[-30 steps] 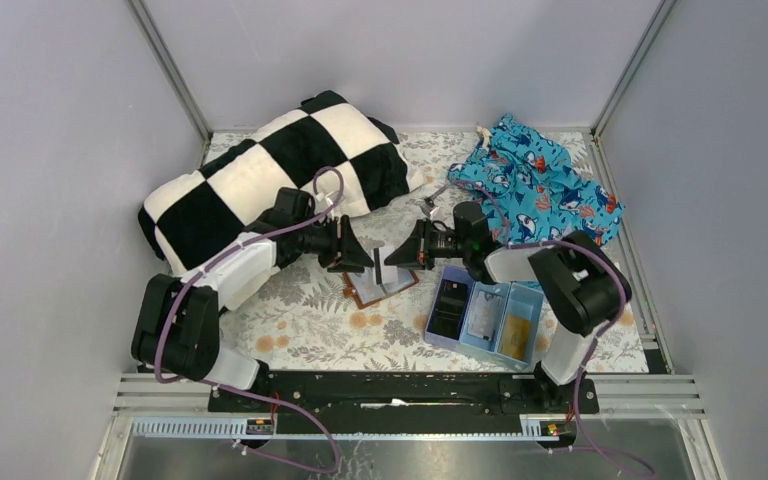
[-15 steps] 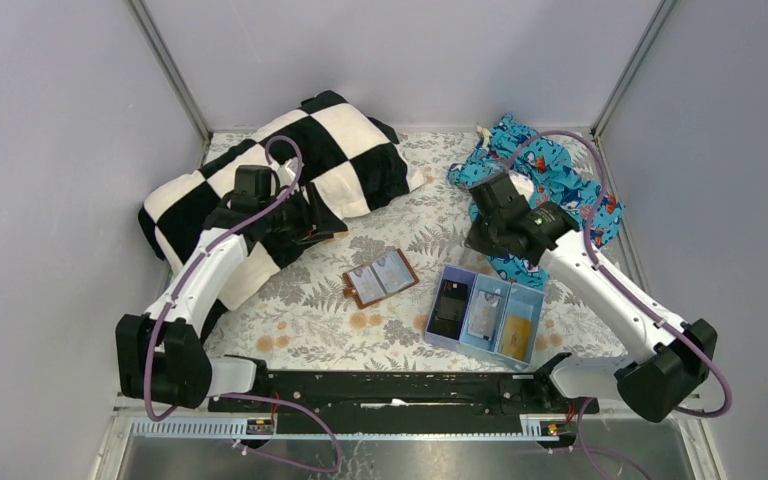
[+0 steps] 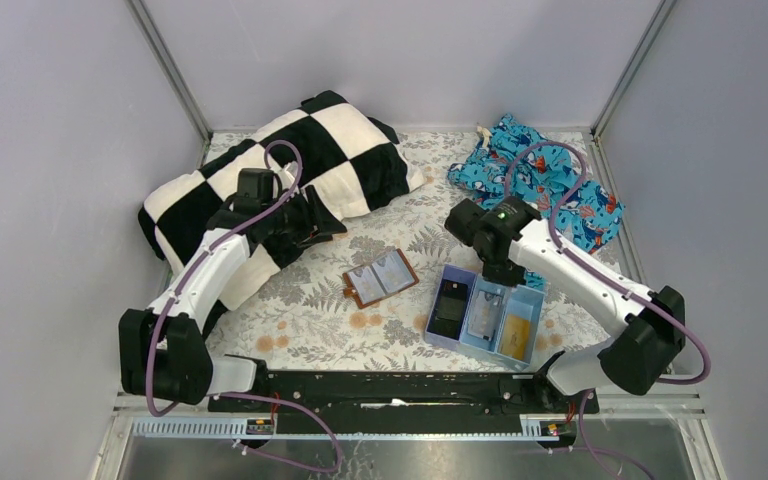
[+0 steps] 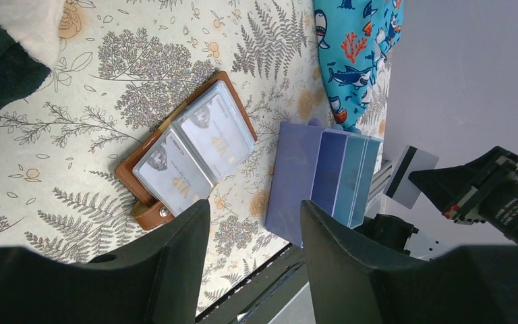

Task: Take the credit cards out of the card holder
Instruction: Place the credit card in the storage box.

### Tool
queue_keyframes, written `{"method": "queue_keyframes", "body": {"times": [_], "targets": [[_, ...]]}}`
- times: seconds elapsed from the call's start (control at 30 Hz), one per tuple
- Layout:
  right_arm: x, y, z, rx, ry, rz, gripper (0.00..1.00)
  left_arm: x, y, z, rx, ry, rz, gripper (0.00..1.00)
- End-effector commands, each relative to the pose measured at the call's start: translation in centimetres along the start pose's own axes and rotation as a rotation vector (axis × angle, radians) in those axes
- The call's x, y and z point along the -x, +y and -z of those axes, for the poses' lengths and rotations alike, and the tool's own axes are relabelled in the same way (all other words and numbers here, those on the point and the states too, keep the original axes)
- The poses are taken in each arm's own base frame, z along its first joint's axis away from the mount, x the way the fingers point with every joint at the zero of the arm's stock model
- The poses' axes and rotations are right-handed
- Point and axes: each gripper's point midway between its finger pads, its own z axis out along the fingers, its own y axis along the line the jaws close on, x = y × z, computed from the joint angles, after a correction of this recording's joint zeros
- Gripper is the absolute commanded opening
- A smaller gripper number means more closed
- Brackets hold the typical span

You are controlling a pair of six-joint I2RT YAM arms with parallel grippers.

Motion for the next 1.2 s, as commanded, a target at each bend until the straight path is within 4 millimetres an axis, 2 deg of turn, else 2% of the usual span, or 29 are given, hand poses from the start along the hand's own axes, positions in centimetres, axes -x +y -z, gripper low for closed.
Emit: {"method": "queue_keyframes", "body": {"times": [0.0, 0.13, 0.23, 0.67, 0.73, 0.8, 0.87, 0.93, 1.07, 1.17], "targets": [[-1.6, -0.4, -0.8, -0.039, 0.018, 0.01, 0.0, 0.6, 0.1, -0.6, -0.013, -0.022, -0.015, 0.56], [-3.1, 1.9, -1.8, 0.033, 0.056, 0.042, 0.0, 0.6, 0.4, -0.8, -0.007, -0.015, -0.014, 0.56], [-3.3, 2.5, -2.2, 0.042, 0.059, 0.052, 0.0, 0.7, 0.4, -0.6, -0.001, -0.021, -0.022, 0.56], [-5.3, 3.1, -6.1, -0.036, 0.081, 0.063, 0.0, 0.3, 1.0, -0.9, 0.007, -0.009, -0.015, 0.56], [-5.6, 3.4, -6.7, -0.033, 0.085, 0.073, 0.09, 0.2, 1.1, -0.9, 0.003, -0.008, -0.013, 0.57], [-5.8, 4.1, -7.0, -0.006, 0.091, 0.083, 0.22, 0.2, 1.1, -0.9, 0.001, -0.006, -0.013, 0.56], [-5.8, 4.9, -6.8, 0.036, 0.094, 0.089, 0.4, 0.2, 1.1, -0.8, 0.001, -0.006, -0.016, 0.56], [-5.4, 5.6, -6.3, 0.089, 0.084, 0.09, 0.5, 0.3, 1.0, -0.6, 0.001, -0.012, -0.019, 0.56], [-4.4, 6.9, -4.5, 0.217, 0.055, 0.087, 0.51, 0.4, 0.9, -0.4, 0.004, -0.019, -0.029, 0.56], [-2.1, 8.0, -2.3, 0.329, -0.028, 0.084, 0.52, 0.8, 0.4, 0.1, 0.006, -0.028, -0.055, 0.57]]}}
